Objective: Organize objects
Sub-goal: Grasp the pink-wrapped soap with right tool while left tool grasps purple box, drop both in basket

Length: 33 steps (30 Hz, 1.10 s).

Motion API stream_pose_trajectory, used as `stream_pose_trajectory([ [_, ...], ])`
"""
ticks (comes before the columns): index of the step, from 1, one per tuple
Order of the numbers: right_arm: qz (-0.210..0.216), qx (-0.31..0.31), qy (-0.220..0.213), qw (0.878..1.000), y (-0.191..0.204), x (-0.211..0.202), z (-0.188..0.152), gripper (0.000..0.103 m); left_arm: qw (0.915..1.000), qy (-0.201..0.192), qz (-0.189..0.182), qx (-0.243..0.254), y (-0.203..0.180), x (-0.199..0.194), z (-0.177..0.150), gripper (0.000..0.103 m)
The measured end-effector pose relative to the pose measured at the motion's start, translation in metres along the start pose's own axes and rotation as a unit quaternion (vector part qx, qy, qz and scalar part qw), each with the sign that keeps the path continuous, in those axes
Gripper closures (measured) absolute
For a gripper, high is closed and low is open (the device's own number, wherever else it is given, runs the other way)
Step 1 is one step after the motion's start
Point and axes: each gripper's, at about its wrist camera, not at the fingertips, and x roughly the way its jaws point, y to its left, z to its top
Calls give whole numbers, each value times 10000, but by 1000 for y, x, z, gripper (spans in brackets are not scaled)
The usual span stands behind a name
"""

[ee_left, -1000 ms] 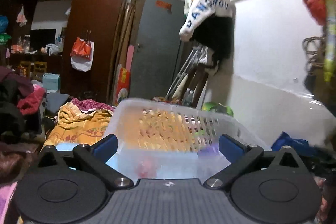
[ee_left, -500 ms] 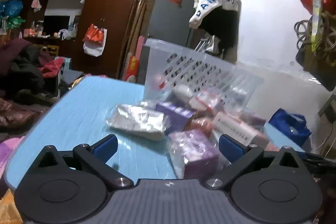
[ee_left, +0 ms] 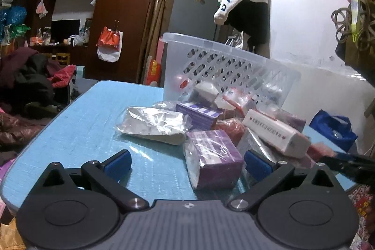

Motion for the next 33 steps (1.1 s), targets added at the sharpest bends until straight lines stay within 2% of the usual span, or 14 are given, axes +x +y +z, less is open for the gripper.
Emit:
stream_pose_trajectory([
  [2, -70, 10, -62, 10000, -3, -4, 1, 40, 9999, -25, 116, 124, -7, 1, -1, 1],
  [5, -120, 26, -77, 9999, -6, -5, 1, 40, 9991, -39, 217, 373, -18, 2, -5, 9],
  [8, -143, 45, -64, 9999, -9, -4, 0, 39, 9979, -63, 305, 569, -23, 2, -8, 9],
  [12, -193, 17, -24, 9998, -9, -3, -2, 39, 9980, -92, 296, 552, -23, 2, -8, 11],
  [13, -181, 15, 1, 9998, -10, -2, -2, 39, 9980, -129, 310, 532, -23, 1, -9, 26],
  [14, -175, 30, -13, 9998, -10, -1, -2, 38, 9979, -168, 323, 534, -23, 0, -9, 52],
  [16, -181, 31, -27, 9998, -10, -1, -3, 36, 9975, -185, 382, 565, -24, 0, -9, 52],
  [18, -177, 2, -16, 9998, -9, -1, -3, 25, 9976, -227, 353, 556, -23, -2, -9, 53],
  [19, -177, -8, -24, 9998, -8, -2, -4, 25, 9977, -295, 339, 507, -22, -4, -9, 53],
  [20, -193, -24, -28, 9998, -7, -2, -4, 26, 9976, -363, 338, 477, -21, -7, -9, 53],
  [21, -213, -47, -38, 9998, -7, -3, -5, 38, 9974, -414, 335, 486, -21, -9, -8, 53],
  [22, -217, -57, -22, 9997, -7, -4, -4, 41, 9971, -464, 331, 509, -21, -12, -7, 53],
  [29, -207, -4, -134, 9997, -7, -12, 3, 41, 9958, -717, 217, 518, -23, -23, -2, 53],
  [33, -228, 7, -190, 9996, -9, -14, 7, 41, 9961, -689, 196, 507, -23, -22, -1, 53],
])
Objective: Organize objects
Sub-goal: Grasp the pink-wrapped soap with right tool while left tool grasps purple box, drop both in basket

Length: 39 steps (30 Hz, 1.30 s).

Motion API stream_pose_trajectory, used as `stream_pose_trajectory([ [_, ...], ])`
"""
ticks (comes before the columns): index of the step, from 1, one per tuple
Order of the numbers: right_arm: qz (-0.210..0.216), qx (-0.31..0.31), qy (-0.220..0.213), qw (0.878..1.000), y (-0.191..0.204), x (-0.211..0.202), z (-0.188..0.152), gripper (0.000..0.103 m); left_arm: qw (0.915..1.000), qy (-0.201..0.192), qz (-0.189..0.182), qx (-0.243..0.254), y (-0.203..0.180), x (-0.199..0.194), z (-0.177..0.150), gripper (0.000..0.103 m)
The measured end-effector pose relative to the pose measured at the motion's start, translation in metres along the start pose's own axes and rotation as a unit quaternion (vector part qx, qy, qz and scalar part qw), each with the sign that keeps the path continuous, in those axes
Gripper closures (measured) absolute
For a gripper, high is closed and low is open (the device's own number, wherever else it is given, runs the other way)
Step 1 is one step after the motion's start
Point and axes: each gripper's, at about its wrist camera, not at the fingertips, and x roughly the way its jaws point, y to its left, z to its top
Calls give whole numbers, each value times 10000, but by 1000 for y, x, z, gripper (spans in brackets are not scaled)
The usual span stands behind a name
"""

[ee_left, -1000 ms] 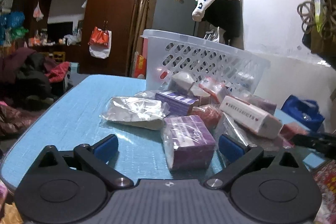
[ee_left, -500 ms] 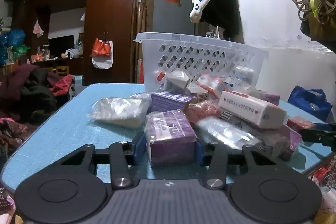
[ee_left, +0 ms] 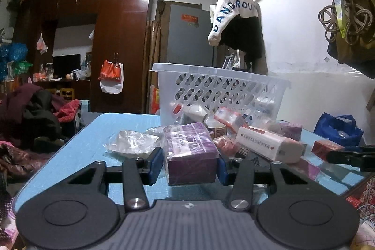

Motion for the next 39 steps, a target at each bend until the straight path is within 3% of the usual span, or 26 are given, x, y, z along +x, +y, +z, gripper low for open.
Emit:
stream_pose_trajectory([
  [9, 153, 42, -208, 9997, -4, 3, 22, 41, 9996, -112, -70, -244, 14, 5, 22, 53],
  [15, 374, -348, -703, 9962, 3, 26, 101, 41, 9976, -535, -437, 17, 4, 28, 106, 53],
  [19, 395, -550, -687, 9953, 7, 67, 152, 41, 9975, -424, -568, -36, -8, 76, 159, 53],
  [21, 425, -583, -626, 9954, 8, 86, 166, 41, 9982, -120, -580, -116, -14, 108, 170, 53],
  [23, 487, -561, -525, 9959, 7, 103, 170, 40, 9976, 199, -642, -188, -15, 133, 170, 52],
  [24, 489, -574, -500, 9959, 7, 108, 165, 35, 9975, 289, -613, -186, -16, 142, 168, 51],
  [25, 474, -595, -435, 9962, 8, 115, 165, 27, 9981, 316, -516, -116, -18, 149, 165, 31],
  [26, 436, -576, -368, 9967, 7, 117, 161, 12, 9985, 407, -369, -32, -20, 151, 160, 1],
  [29, 333, -491, -613, 9964, 7, 94, 145, 0, 9989, 266, -386, 24, -18, 132, 146, 0],
  [33, 554, -231, -487, 9970, 6, 49, 107, 0, 9993, -33, -355, -112, -7, 72, 110, 0],
  [39, 867, 238, -414, 9951, 23, 10, 41, 0, 9997, 148, -62, -201, -3, 22, 45, 0],
])
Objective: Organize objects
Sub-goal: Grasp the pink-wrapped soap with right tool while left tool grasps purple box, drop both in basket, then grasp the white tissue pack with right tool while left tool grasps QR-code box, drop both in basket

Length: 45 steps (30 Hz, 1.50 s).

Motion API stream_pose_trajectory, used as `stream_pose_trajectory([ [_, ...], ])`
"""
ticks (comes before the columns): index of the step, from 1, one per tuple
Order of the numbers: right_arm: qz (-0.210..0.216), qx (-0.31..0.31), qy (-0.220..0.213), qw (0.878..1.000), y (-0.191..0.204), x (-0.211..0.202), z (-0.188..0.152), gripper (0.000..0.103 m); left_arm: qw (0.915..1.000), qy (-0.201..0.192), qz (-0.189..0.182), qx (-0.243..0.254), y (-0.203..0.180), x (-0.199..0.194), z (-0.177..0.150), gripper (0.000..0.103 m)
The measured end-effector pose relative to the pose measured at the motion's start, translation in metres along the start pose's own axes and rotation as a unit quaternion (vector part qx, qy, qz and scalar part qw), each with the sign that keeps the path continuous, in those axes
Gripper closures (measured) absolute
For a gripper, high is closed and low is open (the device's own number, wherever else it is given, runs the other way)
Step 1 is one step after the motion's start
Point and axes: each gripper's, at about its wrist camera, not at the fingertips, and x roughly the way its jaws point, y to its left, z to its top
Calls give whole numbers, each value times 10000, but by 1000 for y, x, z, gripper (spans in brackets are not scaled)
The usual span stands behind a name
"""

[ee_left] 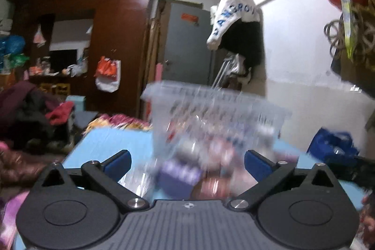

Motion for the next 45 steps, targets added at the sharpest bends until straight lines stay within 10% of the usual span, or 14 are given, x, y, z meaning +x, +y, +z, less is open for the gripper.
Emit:
stream_pose_trajectory([
  [10, 324, -492, 484, 9971, 41, 57, -2, 7, 9999, 55, 90, 120, 8, -12, -23, 5],
  [13, 302, -498, 674, 9960, 43, 66, -9, 36, 9997, 122, 170, 79, 8, -13, -31, 6],
  [27, -235, -71, 221, 9995, 2, 15, -9, 38, 9977, 315, 131, 591, -37, -8, -53, 8],
  [30, -366, 29, 204, 9991, -9, 8, -14, 38, 9972, 448, 128, 584, -38, -2, -56, 49],
  [45, -626, -36, 86, 9980, -19, -2, -23, 38, 9990, 157, 38, 414, -27, -13, -51, 54],
])
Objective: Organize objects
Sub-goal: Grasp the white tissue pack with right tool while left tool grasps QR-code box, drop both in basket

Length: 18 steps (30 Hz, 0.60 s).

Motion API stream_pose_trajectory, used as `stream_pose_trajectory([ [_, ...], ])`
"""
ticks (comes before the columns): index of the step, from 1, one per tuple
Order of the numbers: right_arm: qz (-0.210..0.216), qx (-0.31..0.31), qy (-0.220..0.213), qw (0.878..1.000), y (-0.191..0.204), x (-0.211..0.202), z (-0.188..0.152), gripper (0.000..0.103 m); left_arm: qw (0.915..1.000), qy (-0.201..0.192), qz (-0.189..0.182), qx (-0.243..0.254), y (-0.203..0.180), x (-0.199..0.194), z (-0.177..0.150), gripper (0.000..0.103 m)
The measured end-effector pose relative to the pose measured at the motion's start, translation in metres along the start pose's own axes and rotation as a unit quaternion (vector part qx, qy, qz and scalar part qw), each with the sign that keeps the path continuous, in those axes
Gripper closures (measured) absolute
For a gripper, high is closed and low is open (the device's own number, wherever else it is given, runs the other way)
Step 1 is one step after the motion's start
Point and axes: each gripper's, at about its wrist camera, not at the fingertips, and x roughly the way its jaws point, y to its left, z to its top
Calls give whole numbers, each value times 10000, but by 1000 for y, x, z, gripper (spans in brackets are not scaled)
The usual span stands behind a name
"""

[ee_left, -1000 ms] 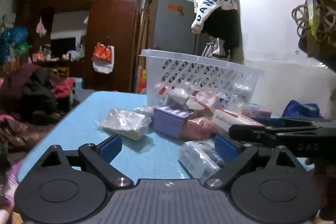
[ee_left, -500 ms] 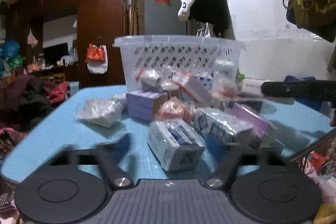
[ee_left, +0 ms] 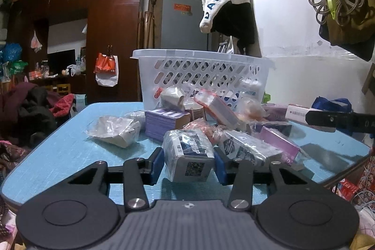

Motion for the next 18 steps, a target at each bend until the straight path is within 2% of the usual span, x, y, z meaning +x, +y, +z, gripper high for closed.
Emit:
stream_pose_trajectory([
  [15, 21, 49, -48, 10000, -7, -6, -2, 38, 10000, -73, -32, -24, 2, 1, -1, 55],
  [18, 156, 111, -99, 9998, -7, -9, 5, 38, 9997, -175, -104, -95, 5, -1, 7, 55],
])
